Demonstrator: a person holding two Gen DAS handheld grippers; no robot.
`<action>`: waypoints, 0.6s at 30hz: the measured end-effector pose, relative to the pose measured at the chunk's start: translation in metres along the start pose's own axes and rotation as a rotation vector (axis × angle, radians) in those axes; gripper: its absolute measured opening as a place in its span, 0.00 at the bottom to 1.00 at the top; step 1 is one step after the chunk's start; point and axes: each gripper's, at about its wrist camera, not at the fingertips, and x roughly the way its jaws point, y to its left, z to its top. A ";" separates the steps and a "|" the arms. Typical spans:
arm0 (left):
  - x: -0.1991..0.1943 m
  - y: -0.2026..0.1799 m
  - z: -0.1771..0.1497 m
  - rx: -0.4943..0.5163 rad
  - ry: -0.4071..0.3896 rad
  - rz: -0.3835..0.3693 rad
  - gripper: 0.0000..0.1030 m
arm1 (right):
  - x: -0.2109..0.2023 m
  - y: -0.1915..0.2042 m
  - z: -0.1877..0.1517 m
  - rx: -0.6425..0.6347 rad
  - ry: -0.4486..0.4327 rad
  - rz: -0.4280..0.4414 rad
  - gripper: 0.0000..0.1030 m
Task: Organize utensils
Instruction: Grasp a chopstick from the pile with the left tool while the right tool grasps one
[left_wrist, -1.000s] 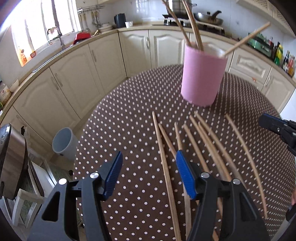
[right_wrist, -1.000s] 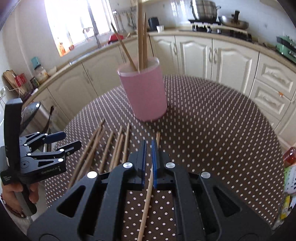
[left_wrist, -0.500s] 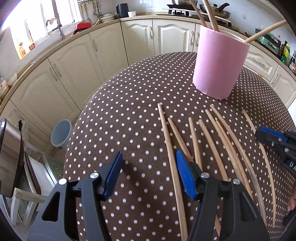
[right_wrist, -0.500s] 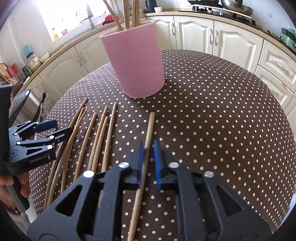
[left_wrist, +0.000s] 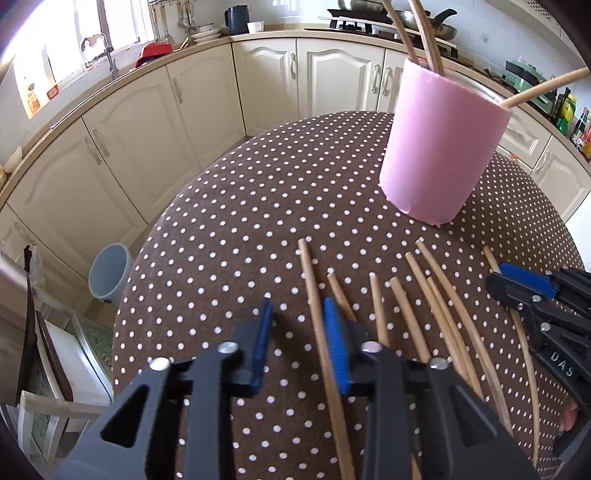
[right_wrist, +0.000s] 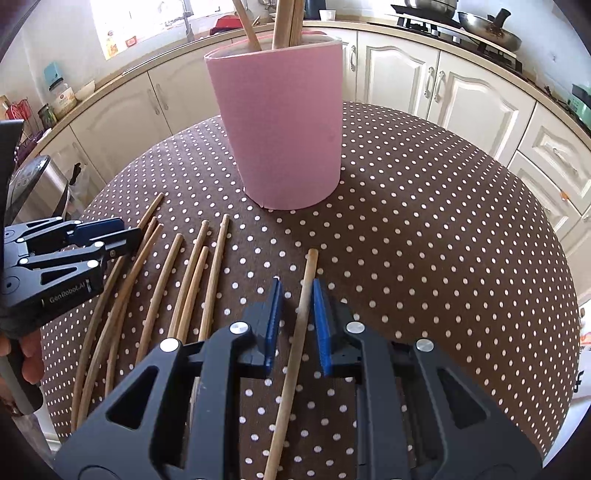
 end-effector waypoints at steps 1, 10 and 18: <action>0.001 -0.001 0.000 0.000 0.000 0.000 0.17 | 0.001 0.000 0.001 0.000 0.000 0.000 0.15; 0.002 -0.005 0.007 -0.028 -0.015 0.004 0.06 | 0.000 -0.018 0.007 0.059 -0.020 0.044 0.06; -0.053 -0.003 0.001 -0.042 -0.111 -0.016 0.06 | -0.041 -0.027 0.009 0.086 -0.103 0.098 0.06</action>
